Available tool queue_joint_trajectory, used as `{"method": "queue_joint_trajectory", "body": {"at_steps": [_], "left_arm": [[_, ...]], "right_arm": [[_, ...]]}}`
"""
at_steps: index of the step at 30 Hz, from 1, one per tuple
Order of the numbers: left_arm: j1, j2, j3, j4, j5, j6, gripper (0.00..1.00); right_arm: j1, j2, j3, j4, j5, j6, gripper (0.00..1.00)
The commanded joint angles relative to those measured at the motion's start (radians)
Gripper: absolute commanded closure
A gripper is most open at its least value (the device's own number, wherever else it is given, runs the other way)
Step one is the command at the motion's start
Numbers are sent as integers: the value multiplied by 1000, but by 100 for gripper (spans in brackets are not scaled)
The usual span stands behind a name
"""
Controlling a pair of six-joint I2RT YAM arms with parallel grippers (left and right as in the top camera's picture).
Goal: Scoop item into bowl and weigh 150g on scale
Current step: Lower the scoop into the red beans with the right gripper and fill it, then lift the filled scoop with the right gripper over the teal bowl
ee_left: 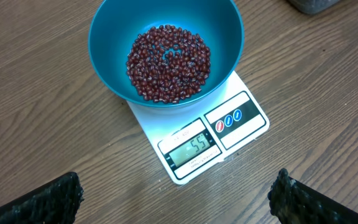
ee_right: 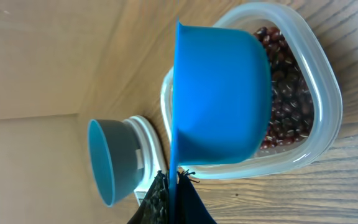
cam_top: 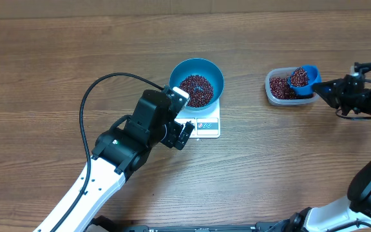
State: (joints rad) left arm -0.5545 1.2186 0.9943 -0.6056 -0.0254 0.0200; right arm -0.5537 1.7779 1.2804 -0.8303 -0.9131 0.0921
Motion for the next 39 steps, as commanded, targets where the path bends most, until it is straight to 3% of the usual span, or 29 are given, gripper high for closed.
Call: {"method": "queue_joint_trajectory", "body": {"at_steps": [1, 17, 27, 39], "left_arm": [[6, 3, -2, 3, 16, -13, 0], [6, 3, -2, 3, 16, -13, 0], [6, 3, -2, 3, 16, -13, 0], [6, 3, -2, 3, 16, -13, 0]], "right_arm": [[-4, 3, -6, 5, -88, -22, 96], [8, -2, -5, 10, -380, -21, 96], [126, -72, 37, 12, -382, 1, 96], [385, -143, 157, 163, -264, 175, 96]]}}
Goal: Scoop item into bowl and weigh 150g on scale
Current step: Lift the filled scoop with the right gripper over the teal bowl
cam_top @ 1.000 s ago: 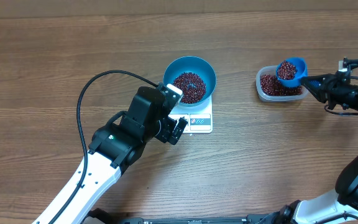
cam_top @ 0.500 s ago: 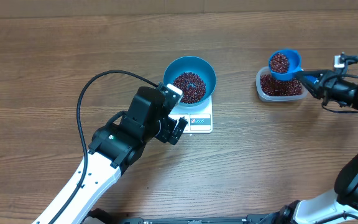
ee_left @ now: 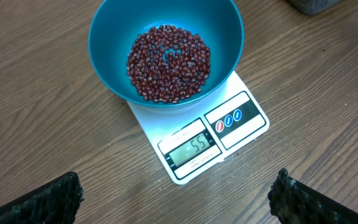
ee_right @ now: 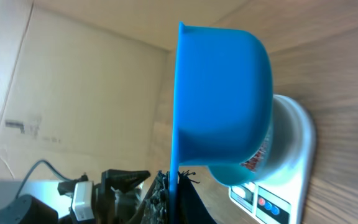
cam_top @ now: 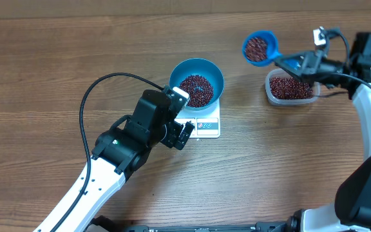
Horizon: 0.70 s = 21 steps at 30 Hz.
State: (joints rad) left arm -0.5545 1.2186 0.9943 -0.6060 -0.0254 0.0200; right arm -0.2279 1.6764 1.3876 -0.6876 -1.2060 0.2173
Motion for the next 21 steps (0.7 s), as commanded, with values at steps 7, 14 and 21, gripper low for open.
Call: {"method": "queue_joint_trajectory", "body": {"at_steps": [7, 14, 21], "left_arm": [[6, 3, -2, 4, 16, -13, 1], [6, 3, -2, 4, 16, -13, 0], [6, 3, -2, 4, 16, -13, 1]], "right_arm": [[237, -42, 86, 89, 191, 47, 96], [355, -42, 86, 105, 393, 3, 96], [447, -42, 86, 100, 543, -99, 96]]}}
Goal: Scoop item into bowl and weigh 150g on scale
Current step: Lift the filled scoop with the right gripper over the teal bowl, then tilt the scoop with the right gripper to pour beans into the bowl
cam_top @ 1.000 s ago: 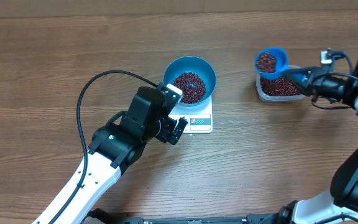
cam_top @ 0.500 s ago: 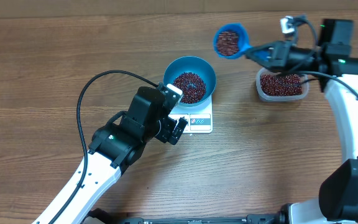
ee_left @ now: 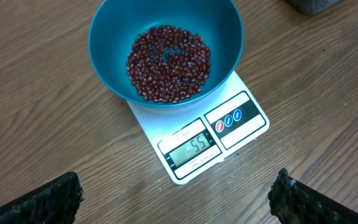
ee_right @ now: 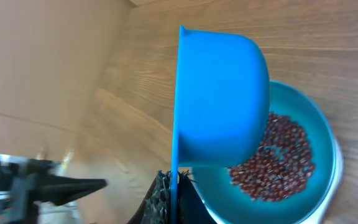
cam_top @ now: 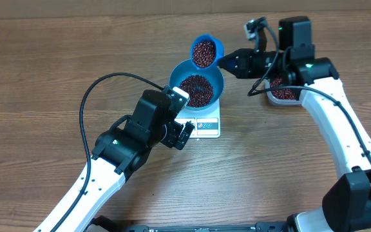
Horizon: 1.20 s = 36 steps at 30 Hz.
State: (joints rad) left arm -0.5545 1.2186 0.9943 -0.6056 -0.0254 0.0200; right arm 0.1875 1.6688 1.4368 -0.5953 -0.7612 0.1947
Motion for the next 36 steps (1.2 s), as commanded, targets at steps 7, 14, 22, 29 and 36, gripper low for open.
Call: {"method": "queue_joint_trajectory", "body": {"at_steps": [7, 14, 22, 29, 36], "left_arm": [[6, 3, -2, 3, 16, -12, 1], [6, 3, -2, 3, 16, -13, 1], [6, 3, -2, 3, 16, -13, 1], [6, 3, -2, 3, 16, -13, 0], [6, 3, -2, 3, 16, -13, 1]], "right_arm": [[129, -34, 37, -48, 352, -215, 96], [193, -34, 37, -75, 525, -331, 96], [206, -34, 37, -80, 560, -393, 96], [206, -34, 37, -86, 560, -465, 96], [206, -34, 37, -87, 561, -552, 96]]}}
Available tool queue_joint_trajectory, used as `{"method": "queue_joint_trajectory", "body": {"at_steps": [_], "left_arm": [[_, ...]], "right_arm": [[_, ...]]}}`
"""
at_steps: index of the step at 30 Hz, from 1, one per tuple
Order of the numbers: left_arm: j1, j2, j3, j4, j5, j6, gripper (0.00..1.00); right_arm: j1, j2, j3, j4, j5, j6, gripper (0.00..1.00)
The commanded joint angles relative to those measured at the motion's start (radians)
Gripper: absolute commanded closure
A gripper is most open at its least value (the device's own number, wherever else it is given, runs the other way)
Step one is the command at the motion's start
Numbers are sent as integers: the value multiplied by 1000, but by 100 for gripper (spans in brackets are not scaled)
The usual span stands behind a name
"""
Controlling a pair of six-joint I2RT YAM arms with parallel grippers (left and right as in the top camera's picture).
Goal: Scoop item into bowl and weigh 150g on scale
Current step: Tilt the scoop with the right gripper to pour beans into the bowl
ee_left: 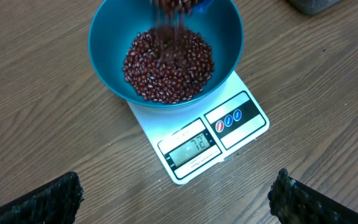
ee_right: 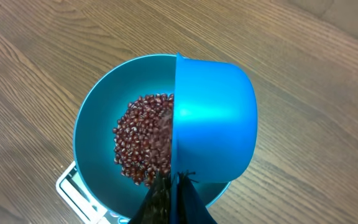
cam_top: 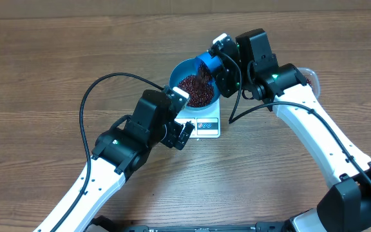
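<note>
A blue bowl point(cam_top: 180, 67) of red beans point(ee_left: 166, 68) stands on the white scale point(cam_top: 206, 126). The scale's display point(ee_left: 193, 145) reads 72. My right gripper point(cam_top: 227, 72) is shut on the handle of a blue scoop point(ee_right: 213, 118). The scoop is tipped on its side over the bowl's far right part, and beans are falling from it, blurred, into the pile. My left gripper point(ee_left: 176, 193) is open and holds nothing, just in front of the scale.
Behind my right arm, a curved edge of the clear bean container point(cam_top: 308, 73) shows at the right. A black cable point(cam_top: 89, 96) loops over the table to the left of my left arm. Bare wood surrounds the scale.
The scoop was level and full above the bowl's far rim; now it is tipped over the bowl with beans falling. The scale reading has gone from 55 to 72. My left arm has not moved.
My right gripper first held the scoop, heaped with beans, at the clear container on the right. Then the scoop was in the air between container and bowl, then above the bowl's far rim. Now it is tipped and the pile has grown.
</note>
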State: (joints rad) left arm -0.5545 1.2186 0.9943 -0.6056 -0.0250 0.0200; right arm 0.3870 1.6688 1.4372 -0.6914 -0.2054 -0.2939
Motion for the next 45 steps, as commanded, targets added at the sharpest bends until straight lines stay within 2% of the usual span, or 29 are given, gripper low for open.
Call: {"method": "queue_joint_trajectory", "body": {"at_steps": [1, 9, 29, 35, 39, 45], "left_arm": [[6, 3, -2, 3, 15, -13, 0], [6, 3, -2, 3, 15, -13, 0], [6, 3, -2, 3, 15, -13, 1], [6, 3, -2, 3, 15, -13, 0], [6, 3, -2, 3, 15, -13, 0], [6, 3, -2, 3, 15, -12, 0]], "right_arm": [[7, -34, 36, 9, 5, -75, 96], [23, -34, 36, 19, 63, -135, 96], [142, -45, 37, 66, 385, -209, 96], [149, -65, 37, 81, 388, -200, 96], [148, -92, 37, 107, 396, -140, 96], [146, -138, 37, 189, 550, -68, 96]]}}
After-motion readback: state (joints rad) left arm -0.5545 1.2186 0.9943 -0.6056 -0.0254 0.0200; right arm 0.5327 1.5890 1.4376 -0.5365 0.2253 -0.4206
